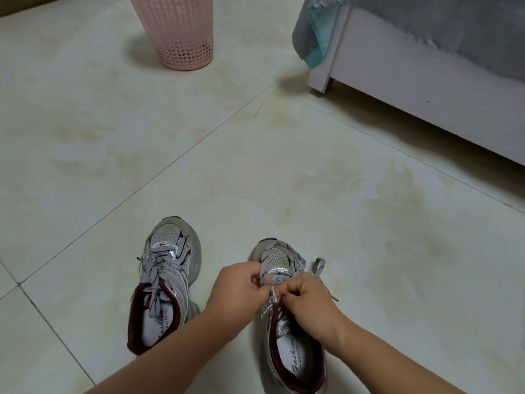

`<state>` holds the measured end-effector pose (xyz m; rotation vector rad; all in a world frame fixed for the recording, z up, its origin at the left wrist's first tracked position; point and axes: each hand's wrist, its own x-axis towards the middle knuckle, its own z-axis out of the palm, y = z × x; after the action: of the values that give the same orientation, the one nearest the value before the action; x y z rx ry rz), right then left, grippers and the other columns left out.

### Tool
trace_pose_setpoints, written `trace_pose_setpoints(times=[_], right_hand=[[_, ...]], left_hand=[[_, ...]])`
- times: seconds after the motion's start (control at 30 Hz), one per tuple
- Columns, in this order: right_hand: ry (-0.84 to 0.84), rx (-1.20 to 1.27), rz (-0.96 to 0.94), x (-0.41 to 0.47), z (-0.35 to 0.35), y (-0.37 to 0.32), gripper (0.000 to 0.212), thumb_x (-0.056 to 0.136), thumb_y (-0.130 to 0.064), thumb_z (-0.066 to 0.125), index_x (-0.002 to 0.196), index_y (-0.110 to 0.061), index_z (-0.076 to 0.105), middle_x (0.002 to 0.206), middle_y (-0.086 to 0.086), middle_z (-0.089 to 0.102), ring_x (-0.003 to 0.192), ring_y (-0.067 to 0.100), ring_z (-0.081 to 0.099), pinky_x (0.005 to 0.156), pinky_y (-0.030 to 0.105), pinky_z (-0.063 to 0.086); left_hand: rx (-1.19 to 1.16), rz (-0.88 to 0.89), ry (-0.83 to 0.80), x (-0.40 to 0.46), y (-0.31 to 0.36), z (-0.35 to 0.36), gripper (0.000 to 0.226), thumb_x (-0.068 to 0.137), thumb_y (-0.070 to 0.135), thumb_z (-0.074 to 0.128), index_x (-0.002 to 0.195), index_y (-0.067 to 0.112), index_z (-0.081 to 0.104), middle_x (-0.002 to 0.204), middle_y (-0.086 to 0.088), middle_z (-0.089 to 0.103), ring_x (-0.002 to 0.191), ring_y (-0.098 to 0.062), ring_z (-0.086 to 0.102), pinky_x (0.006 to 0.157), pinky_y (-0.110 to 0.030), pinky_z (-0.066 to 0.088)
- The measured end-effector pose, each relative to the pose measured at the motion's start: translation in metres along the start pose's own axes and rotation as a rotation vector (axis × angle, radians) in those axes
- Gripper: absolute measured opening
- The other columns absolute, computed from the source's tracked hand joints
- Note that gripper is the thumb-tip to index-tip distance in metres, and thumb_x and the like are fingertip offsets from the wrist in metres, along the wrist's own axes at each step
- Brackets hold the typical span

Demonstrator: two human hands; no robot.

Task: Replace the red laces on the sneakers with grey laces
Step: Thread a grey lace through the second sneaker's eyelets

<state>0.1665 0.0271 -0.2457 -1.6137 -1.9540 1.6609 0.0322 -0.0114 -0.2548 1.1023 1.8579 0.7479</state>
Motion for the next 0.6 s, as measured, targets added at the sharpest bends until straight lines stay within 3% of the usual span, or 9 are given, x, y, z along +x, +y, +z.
trace_pose_setpoints(times=[0.13,0.27,0.37,0.47,0.6], right_hand=[[0.027,-0.060,-0.055,-0.001,0.001,0.002,0.037,0.078,0.003,0.053,0.055,-0.026,0.054,0.057,-0.010,0.041,0.052,0.002,0.038,0.054,0.010,0.033],[0.059,-0.080,-0.099,-0.001,0.002,0.004,0.016,0.078,-0.001,0.059,0.069,-0.010,0.068,0.057,-0.010,0.041,0.054,0.001,0.041,0.058,0.010,0.034],[0.105,-0.106,-0.105,-0.001,0.004,0.007,0.012,0.079,-0.004,0.060,0.078,-0.010,0.071,0.065,-0.012,0.044,0.062,-0.001,0.043,0.061,0.007,0.035],[0.117,-0.129,-0.118,0.000,0.005,0.006,0.014,0.078,-0.004,0.060,0.076,-0.012,0.071,0.066,-0.011,0.046,0.062,0.001,0.042,0.059,0.011,0.034],[0.102,-0.189,-0.117,0.002,0.006,0.008,0.012,0.080,-0.009,0.059,0.075,-0.016,0.068,0.080,0.002,0.050,0.063,0.003,0.040,0.058,0.014,0.033]], left_hand=[[0.152,0.039,0.055,0.004,-0.007,-0.002,0.010,0.078,0.012,0.061,0.069,0.014,0.064,0.041,0.008,0.042,0.043,-0.004,0.036,0.049,-0.017,0.028],[0.133,0.026,0.014,-0.001,-0.015,-0.001,0.010,0.079,0.014,0.063,0.071,0.007,0.065,0.048,0.007,0.043,0.050,-0.009,0.034,0.053,-0.022,0.029],[0.073,-0.008,0.032,-0.003,-0.017,0.001,0.015,0.080,0.014,0.064,0.071,0.002,0.064,0.051,0.002,0.043,0.052,-0.012,0.034,0.052,-0.022,0.028],[0.070,0.016,-0.007,-0.004,-0.015,0.001,0.020,0.081,0.013,0.062,0.061,0.011,0.060,0.039,0.009,0.038,0.044,-0.005,0.030,0.049,-0.018,0.027],[0.252,0.137,-0.080,-0.002,-0.009,0.000,0.029,0.081,0.013,0.058,0.055,0.021,0.046,0.048,0.007,0.039,0.048,-0.005,0.034,0.051,-0.020,0.027]])
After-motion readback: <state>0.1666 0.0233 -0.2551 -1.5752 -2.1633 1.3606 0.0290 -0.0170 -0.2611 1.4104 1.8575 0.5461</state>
